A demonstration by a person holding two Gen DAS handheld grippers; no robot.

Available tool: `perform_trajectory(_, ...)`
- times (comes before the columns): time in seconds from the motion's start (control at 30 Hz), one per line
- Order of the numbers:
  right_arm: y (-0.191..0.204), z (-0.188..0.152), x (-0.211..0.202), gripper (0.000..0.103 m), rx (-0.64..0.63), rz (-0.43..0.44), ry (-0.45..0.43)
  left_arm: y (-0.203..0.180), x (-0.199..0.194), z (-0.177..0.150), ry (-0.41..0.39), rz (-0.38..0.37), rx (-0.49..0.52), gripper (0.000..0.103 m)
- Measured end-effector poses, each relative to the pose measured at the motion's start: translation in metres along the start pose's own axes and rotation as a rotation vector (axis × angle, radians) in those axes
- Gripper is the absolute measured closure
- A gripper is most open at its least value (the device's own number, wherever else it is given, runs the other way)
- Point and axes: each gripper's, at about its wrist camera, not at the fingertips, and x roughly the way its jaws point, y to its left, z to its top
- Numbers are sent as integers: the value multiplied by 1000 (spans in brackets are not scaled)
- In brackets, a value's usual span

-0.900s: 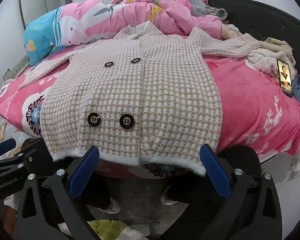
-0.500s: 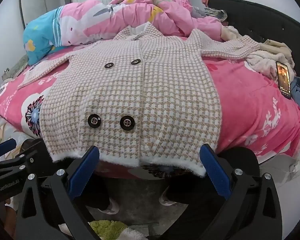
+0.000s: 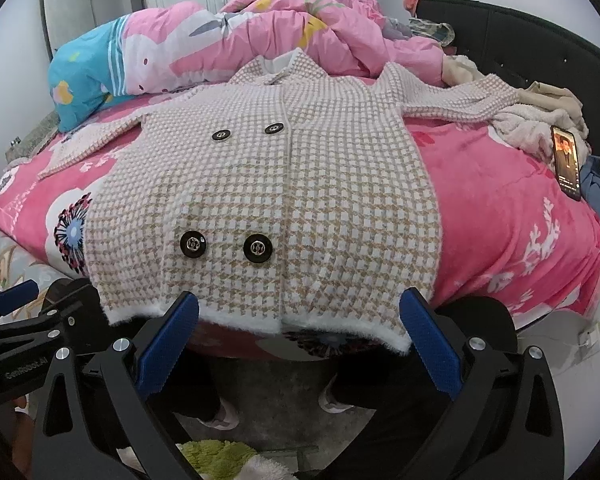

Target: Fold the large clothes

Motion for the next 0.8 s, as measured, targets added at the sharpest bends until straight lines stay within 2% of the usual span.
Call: perform_trajectory(0.8,0,4,-5,5,-5,-16,-29,5,-5,3,-14,3,0,8)
